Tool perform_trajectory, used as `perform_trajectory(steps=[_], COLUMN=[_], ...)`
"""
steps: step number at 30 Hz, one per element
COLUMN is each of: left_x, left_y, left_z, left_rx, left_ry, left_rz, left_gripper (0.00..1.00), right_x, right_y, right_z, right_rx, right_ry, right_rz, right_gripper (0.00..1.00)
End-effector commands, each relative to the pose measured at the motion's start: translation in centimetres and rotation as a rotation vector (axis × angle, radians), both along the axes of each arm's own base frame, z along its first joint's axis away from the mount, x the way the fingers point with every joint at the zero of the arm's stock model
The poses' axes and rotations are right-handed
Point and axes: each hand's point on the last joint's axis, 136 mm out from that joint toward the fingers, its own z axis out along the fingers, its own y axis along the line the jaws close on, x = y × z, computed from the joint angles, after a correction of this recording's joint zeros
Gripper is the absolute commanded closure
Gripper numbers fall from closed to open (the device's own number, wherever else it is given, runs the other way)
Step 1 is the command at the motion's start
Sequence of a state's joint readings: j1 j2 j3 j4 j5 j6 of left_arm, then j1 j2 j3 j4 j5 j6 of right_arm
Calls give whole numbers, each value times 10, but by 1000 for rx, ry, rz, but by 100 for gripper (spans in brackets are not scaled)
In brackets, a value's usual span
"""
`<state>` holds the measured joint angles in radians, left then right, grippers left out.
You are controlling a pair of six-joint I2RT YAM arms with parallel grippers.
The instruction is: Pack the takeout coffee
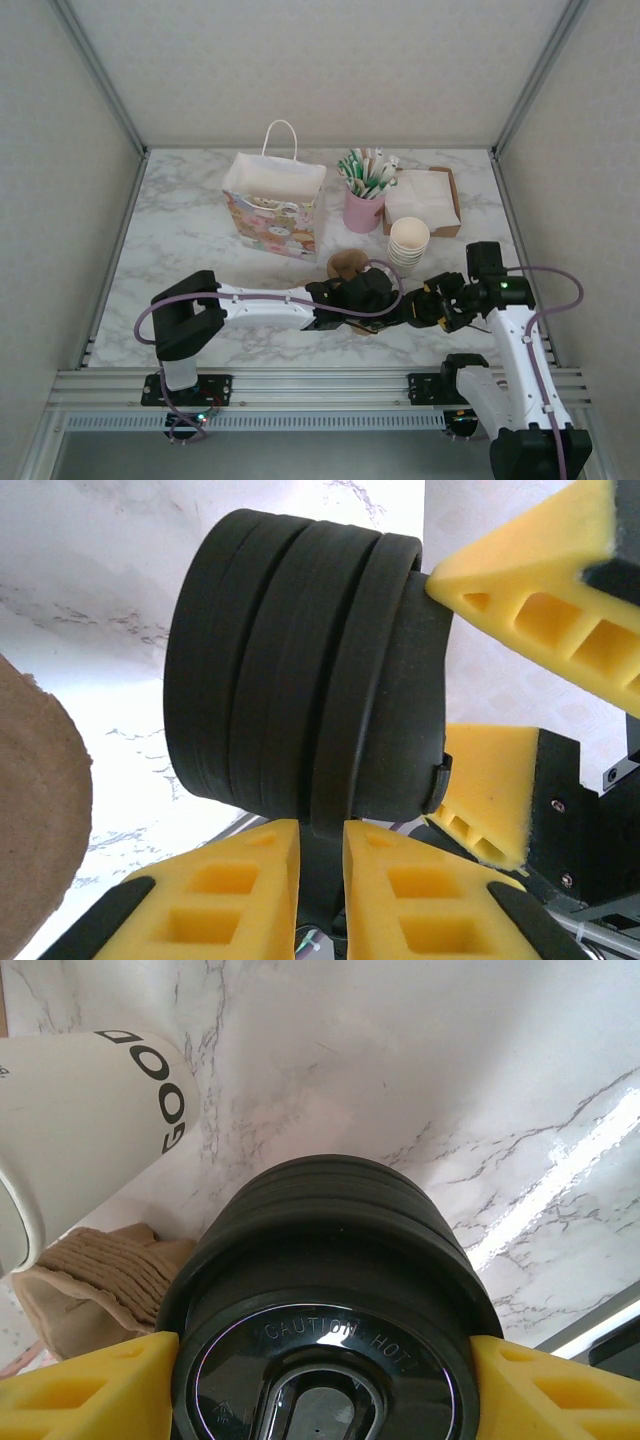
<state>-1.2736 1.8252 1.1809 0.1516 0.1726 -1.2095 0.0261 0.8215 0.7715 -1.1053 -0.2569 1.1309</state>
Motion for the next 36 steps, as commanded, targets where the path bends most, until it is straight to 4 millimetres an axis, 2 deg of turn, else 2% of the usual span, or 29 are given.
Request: perform_trajectory(steps=[1, 5, 11, 17, 29, 33, 36], left_x=[10, 16, 18, 20, 28, 27, 25], left_y=[5, 11, 11, 7, 21, 19, 16], left_z=[4, 3, 1, 10, -4, 5, 27], left_rx=[-17, -6, -12, -48, -6, -30, -60], left_ry=[-10, -25, -17, -20, -9, -18, -62], left_rz=[43, 65, 68, 67, 115, 103, 71], left_gripper=[81, 80, 77, 74, 74, 74, 75], right_x=[-5, -6, -3, -3, -2, -4, 0], right_y=[4, 5, 7, 11, 14, 9, 1], right_z=[0, 0, 4, 3, 9, 10, 16], right_rx=[52, 63, 87, 112, 145, 103, 37], right_ry=[16, 19, 7, 9, -12, -14, -59], right_rz=[-24, -32, -34, -43, -61, -47, 2], right_gripper=[30, 30, 30, 30, 31, 31, 33])
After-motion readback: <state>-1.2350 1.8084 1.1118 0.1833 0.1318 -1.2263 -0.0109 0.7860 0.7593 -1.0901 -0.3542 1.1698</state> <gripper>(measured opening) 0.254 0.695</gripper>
